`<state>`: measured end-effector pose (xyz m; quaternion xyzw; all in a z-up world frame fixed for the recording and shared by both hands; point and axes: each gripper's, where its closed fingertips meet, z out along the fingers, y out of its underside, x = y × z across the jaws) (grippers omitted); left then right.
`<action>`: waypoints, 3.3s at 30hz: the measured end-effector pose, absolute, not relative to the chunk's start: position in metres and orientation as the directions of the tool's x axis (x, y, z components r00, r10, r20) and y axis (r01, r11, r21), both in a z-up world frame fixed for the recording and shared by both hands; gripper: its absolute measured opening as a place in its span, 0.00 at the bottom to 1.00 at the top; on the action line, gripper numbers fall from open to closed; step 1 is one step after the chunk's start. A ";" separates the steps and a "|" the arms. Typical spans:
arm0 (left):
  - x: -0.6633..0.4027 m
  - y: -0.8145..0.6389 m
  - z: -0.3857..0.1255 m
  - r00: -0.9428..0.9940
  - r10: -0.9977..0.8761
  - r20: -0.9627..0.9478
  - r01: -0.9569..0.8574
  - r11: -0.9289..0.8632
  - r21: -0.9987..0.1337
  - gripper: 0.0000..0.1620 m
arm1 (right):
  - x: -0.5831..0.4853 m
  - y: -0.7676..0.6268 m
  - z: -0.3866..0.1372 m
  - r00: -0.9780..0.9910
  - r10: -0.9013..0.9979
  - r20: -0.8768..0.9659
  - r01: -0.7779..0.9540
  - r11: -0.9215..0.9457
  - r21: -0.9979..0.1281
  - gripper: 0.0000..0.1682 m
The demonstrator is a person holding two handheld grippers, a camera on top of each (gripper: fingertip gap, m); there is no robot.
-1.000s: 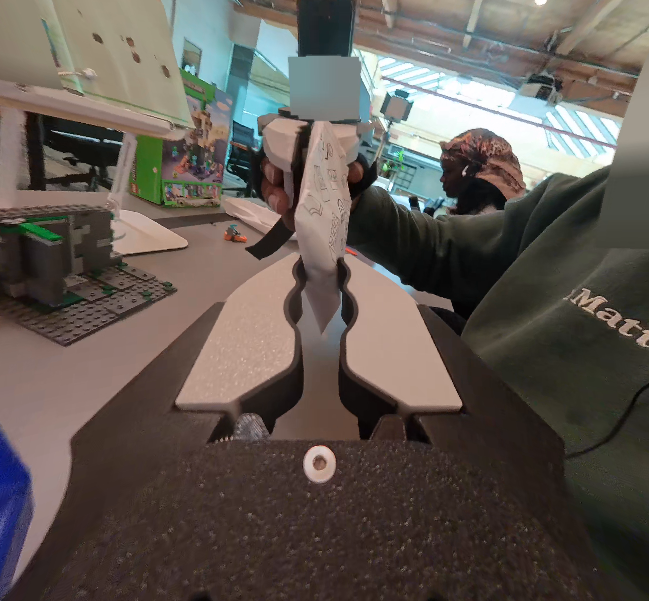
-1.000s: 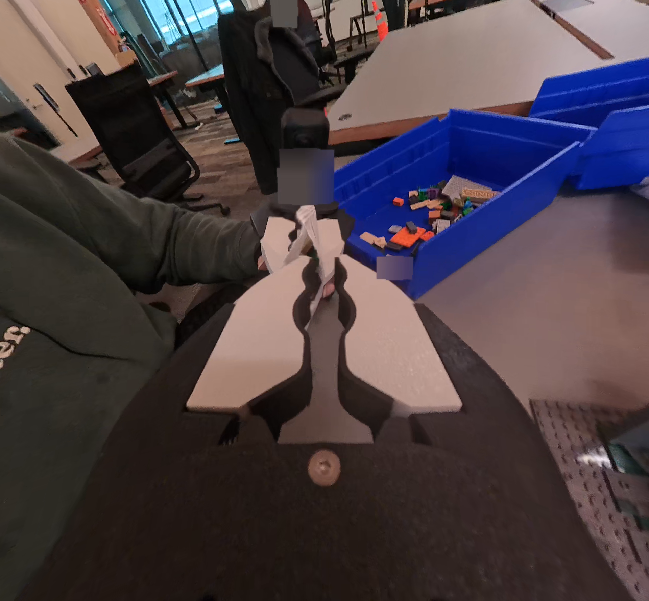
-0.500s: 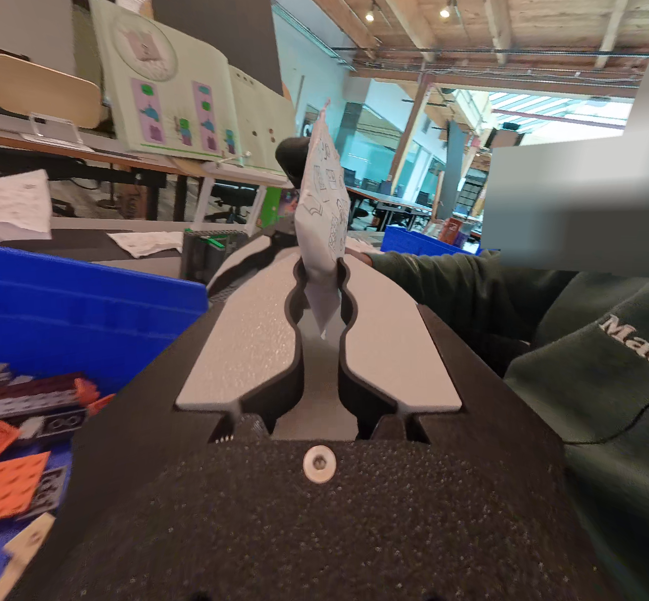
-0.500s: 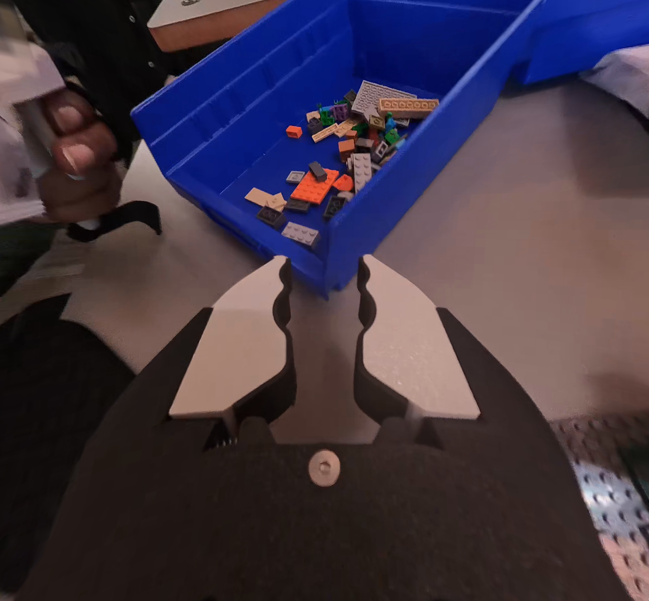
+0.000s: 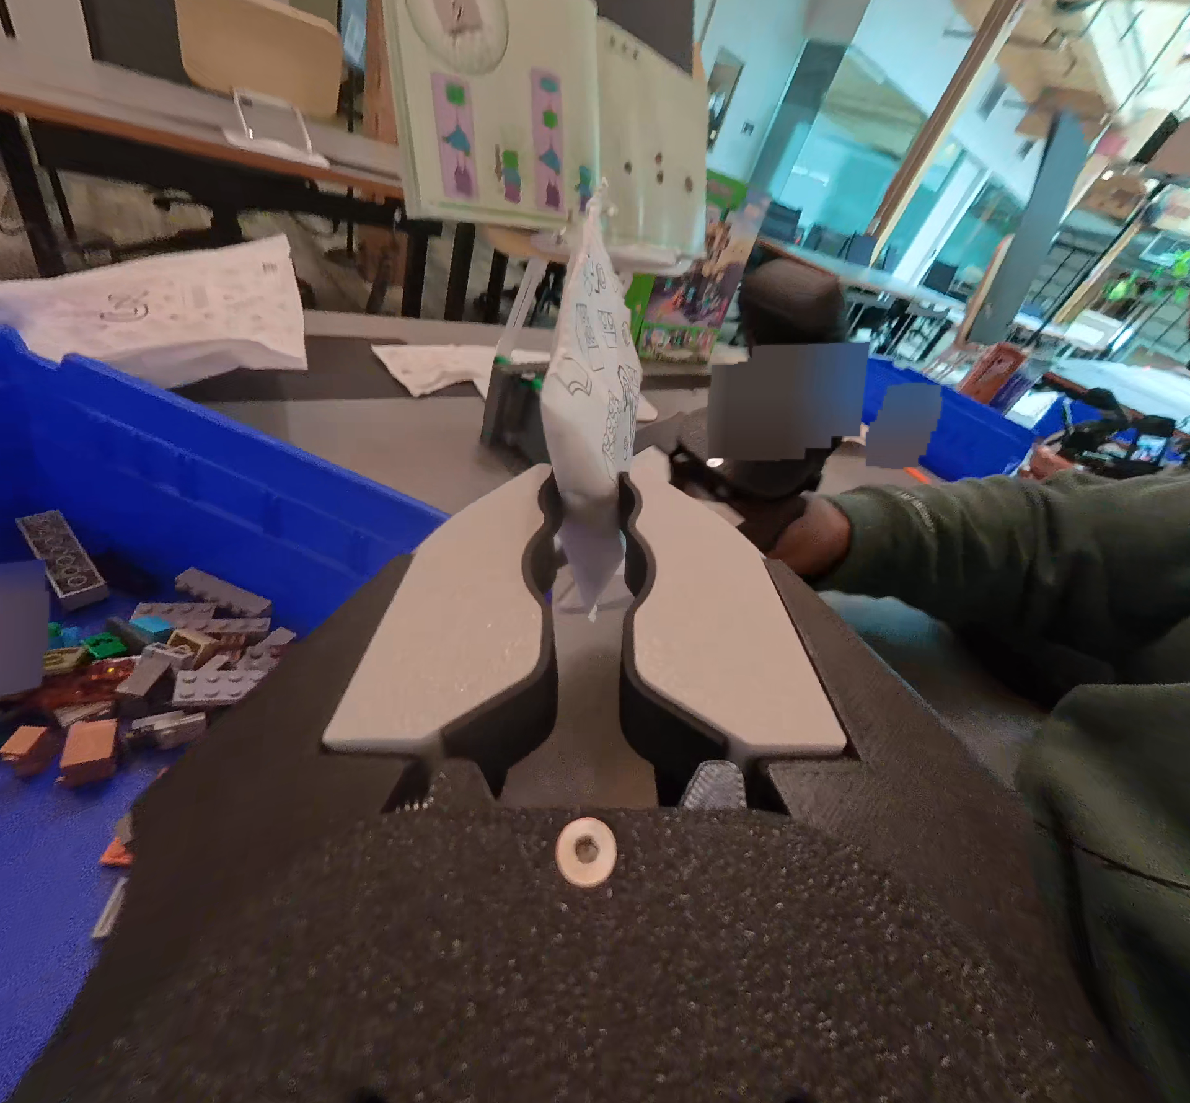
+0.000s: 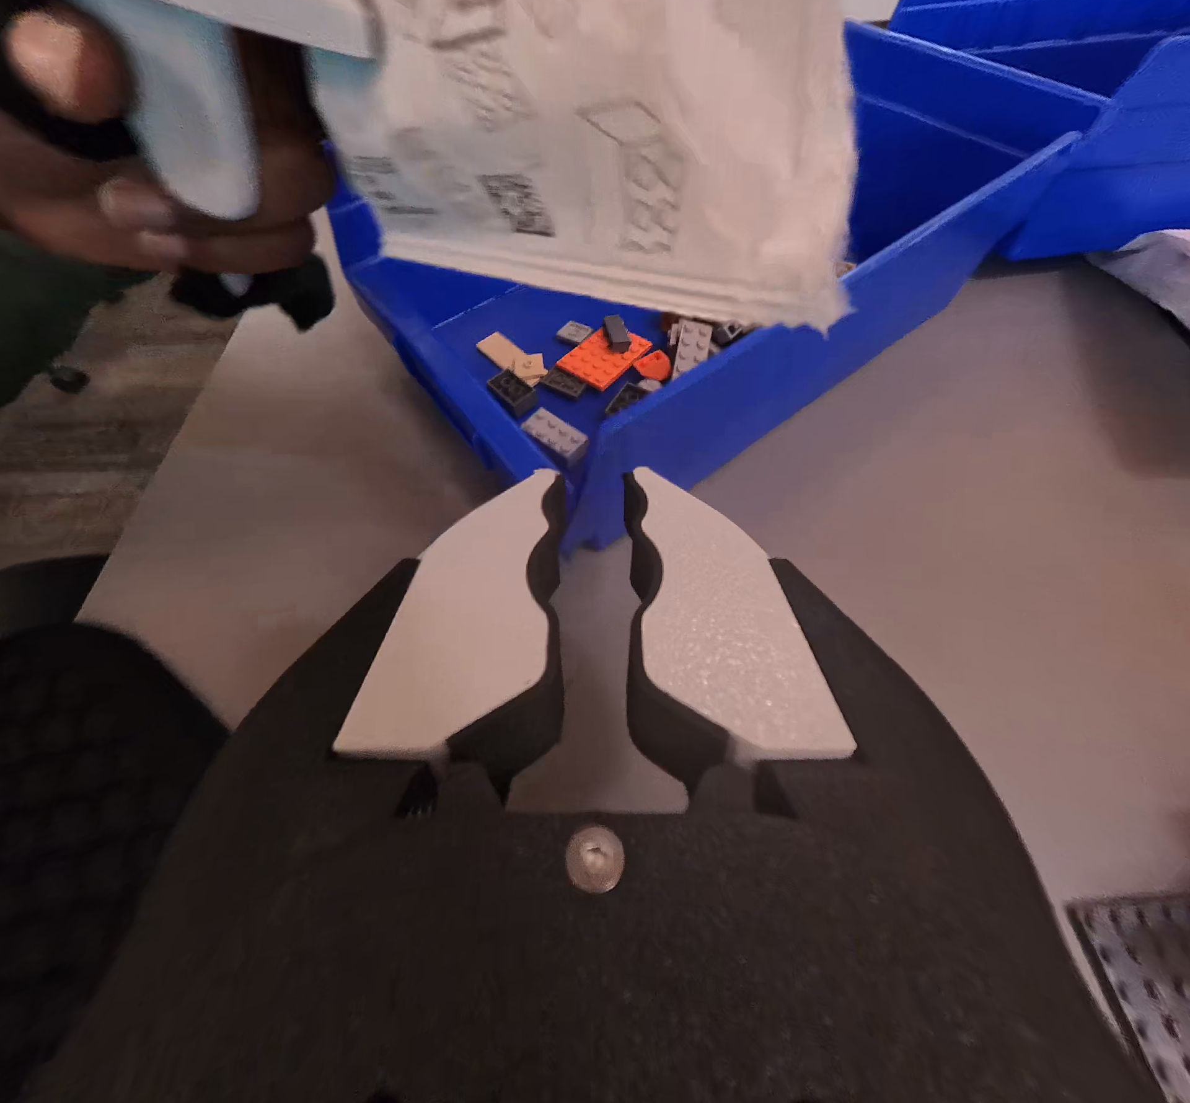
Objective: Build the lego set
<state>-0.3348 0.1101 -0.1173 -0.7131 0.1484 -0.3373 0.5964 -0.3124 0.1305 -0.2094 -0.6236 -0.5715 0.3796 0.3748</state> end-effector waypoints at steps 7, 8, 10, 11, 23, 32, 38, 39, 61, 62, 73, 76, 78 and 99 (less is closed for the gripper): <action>-0.325 0.146 -0.144 0.715 -0.634 0.294 -0.037 -0.454 -0.890 0.10 | -0.219 0.134 -0.209 0.057 0.998 -0.027 0.484 -0.051 -0.874 0.11; -0.322 0.151 -0.147 0.708 -0.639 0.302 -0.051 -0.472 -0.880 0.10 | -0.205 0.138 -0.210 0.075 0.997 -0.016 0.489 -0.050 -0.871 0.11; -0.311 0.158 -0.150 0.688 -0.648 0.327 -0.056 -0.496 -0.866 0.10 | -0.186 0.148 -0.209 0.109 0.994 0.013 0.486 -0.042 -0.873 0.11; -0.304 0.160 -0.150 0.679 -0.651 0.338 -0.049 -0.500 -0.865 0.10 | -0.179 0.153 -0.208 0.123 0.992 0.012 0.482 -0.049 -0.875 0.11; -0.233 0.165 -0.140 0.638 -0.529 0.559 0.445 -0.340 -0.829 0.10 | -0.217 0.169 -0.169 0.036 0.820 -0.571 0.087 -0.572 -0.815 0.30; -0.212 0.150 -0.144 0.650 -0.540 0.534 0.438 -0.307 -0.845 0.13 | -0.197 0.155 -0.153 -0.186 0.835 -0.518 0.159 -0.495 -0.854 0.07; -0.221 0.152 -0.161 0.738 -0.482 0.473 0.360 -0.312 -0.879 0.18 | -0.174 0.161 -0.175 -0.212 0.831 -0.514 0.326 -0.436 -0.839 0.07; -0.221 0.153 -0.168 0.743 -0.465 0.482 0.356 -0.335 -0.872 0.19 | -0.172 0.163 -0.179 -0.203 0.835 -0.512 0.336 -0.432 -0.837 0.07; -0.213 0.141 -0.167 0.738 -0.578 0.350 0.012 -0.507 -0.862 0.00 | -0.173 0.146 -0.192 -0.245 0.849 -0.467 0.393 -0.354 -0.849 0.08; -0.216 0.143 -0.165 0.739 -0.580 0.343 -0.013 -0.522 -0.853 0.00 | -0.175 0.148 -0.191 -0.230 0.857 -0.462 0.390 -0.354 -0.850 0.09; -0.280 0.184 -0.169 0.734 -0.577 0.358 -0.237 -0.712 -0.661 0.00 | -0.180 0.171 -0.210 -0.068 0.923 -0.378 0.442 -0.312 -0.841 0.10; -0.295 0.199 -0.173 0.745 -0.570 0.347 -0.276 -0.736 -0.618 0.00 | -0.178 0.168 -0.218 -0.057 0.928 -0.367 0.464 -0.301 -0.833 0.11; -0.302 0.207 -0.175 0.743 -0.583 0.328 -0.325 -0.743 -0.585 0.00 | -0.176 0.167 -0.224 -0.051 0.931 -0.363 0.479 -0.296 -0.826 0.11; -0.297 0.215 -0.217 0.500 -0.822 0.273 -0.811 -0.555 -0.184 0.00 | -0.228 0.205 -0.240 0.129 0.973 -0.191 0.473 -0.229 -0.851 0.19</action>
